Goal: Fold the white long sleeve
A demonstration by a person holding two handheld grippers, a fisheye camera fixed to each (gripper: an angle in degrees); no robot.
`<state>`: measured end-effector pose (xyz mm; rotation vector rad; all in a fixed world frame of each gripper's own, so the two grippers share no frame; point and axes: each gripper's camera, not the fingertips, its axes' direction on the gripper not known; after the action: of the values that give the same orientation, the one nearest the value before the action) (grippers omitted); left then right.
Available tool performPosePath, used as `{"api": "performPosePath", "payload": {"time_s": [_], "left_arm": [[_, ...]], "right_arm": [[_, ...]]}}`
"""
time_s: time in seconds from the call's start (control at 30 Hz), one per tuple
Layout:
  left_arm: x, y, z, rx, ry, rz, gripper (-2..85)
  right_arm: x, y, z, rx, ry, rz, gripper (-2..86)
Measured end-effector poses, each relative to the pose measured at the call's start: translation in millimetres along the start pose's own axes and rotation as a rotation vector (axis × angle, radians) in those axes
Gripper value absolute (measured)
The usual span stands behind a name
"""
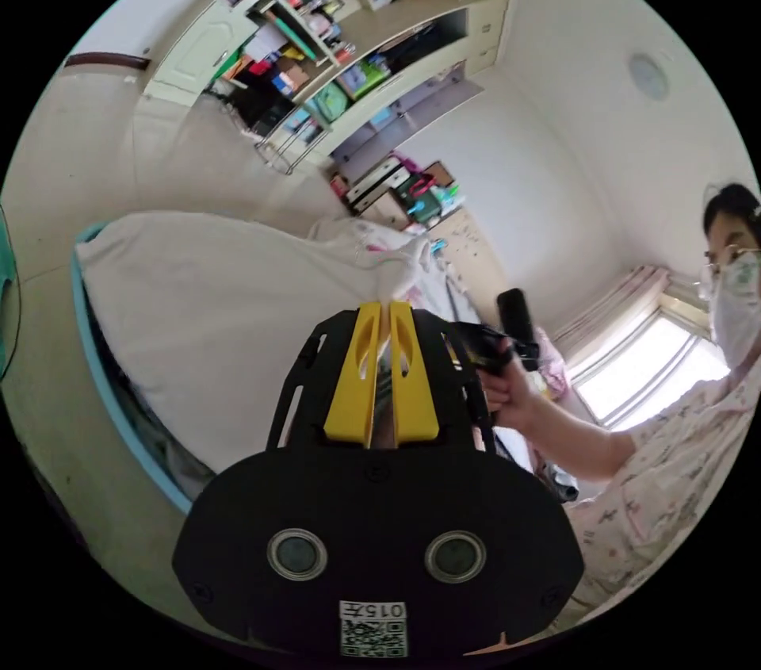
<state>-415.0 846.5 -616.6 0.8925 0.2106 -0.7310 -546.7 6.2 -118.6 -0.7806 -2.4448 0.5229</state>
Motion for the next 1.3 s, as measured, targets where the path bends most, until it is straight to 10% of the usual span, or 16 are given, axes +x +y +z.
{"api": "performPosePath", "payload": {"time_s": [0.43, 0.77, 1.13, 1.3], "left_arm": [[159.3, -58.1, 38.9, 0.125, 0.167, 0.257, 0.9], [311.3, 18.3, 143.4, 0.051, -0.103, 0.653, 1.4], [164.2, 20.4, 60.6, -0.010, 0.324, 0.284, 1.9], [127.9, -53.7, 103.2, -0.093, -0.070, 0.311, 6.4]], "right_arm": [[-23.0, 68.6, -149.8, 0.385, -0.093, -0.315, 13.5], [-60.1, 70.8, -143.4, 0.172, 0.178, -0.254, 12.3], [-94.2, 166.7, -54.5, 0.035, 0.080, -0.347, 4.4], [-132.8, 185.1, -2.6, -0.076, 0.093, -0.400, 4.4]]}}
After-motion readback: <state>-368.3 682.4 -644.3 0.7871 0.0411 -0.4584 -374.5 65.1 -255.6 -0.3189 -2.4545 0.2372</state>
